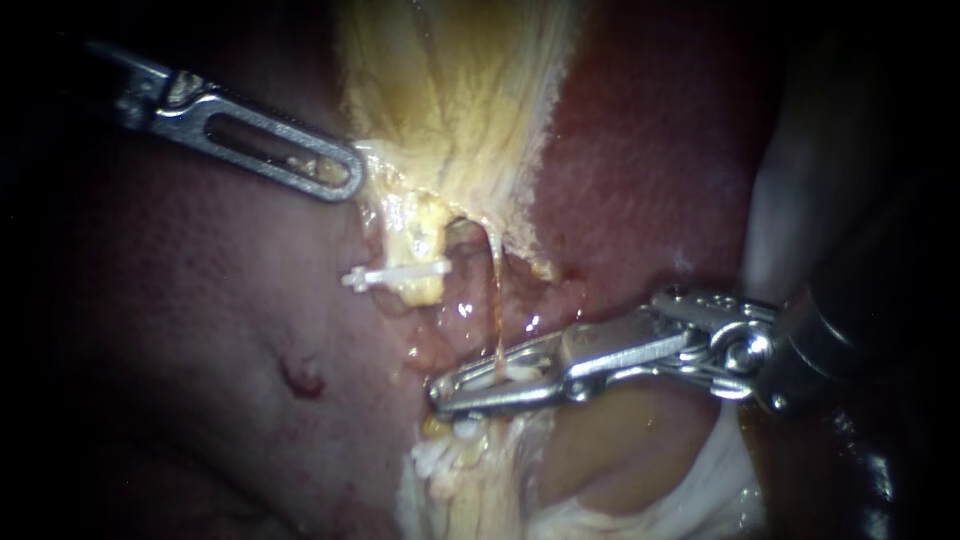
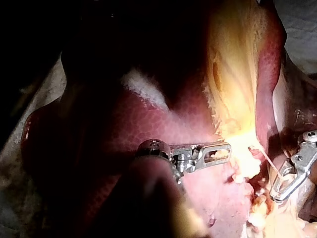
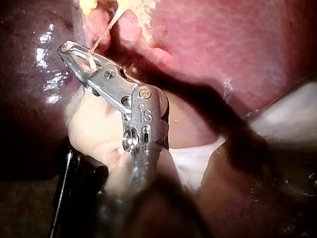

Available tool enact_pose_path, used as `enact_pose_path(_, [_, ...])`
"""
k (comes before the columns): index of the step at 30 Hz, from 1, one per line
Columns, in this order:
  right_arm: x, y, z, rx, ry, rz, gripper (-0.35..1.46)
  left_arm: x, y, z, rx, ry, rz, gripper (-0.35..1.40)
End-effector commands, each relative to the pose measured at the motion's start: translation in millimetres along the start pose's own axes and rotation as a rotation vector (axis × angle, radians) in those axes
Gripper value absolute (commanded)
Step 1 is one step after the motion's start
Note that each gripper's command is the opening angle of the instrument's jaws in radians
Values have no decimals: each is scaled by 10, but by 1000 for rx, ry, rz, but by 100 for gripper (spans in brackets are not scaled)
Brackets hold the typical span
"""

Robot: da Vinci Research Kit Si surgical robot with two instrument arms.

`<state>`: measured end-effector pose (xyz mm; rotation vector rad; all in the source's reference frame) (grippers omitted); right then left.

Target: Clipping second clip right tube

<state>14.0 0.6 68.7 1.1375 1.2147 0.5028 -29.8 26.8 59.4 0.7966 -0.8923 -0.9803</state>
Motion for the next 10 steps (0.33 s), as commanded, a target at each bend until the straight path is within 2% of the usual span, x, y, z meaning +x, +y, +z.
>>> enact_pose_path(1, [-2, 1, 1, 1, -2, 0, -35, 0, 0, 0, 0, 0, 0, -35])
enact_pose_path(10, [-2, 1, 1, 6, -5, 4, -35, 0, 0, 0, 0, 0, 0, -35])
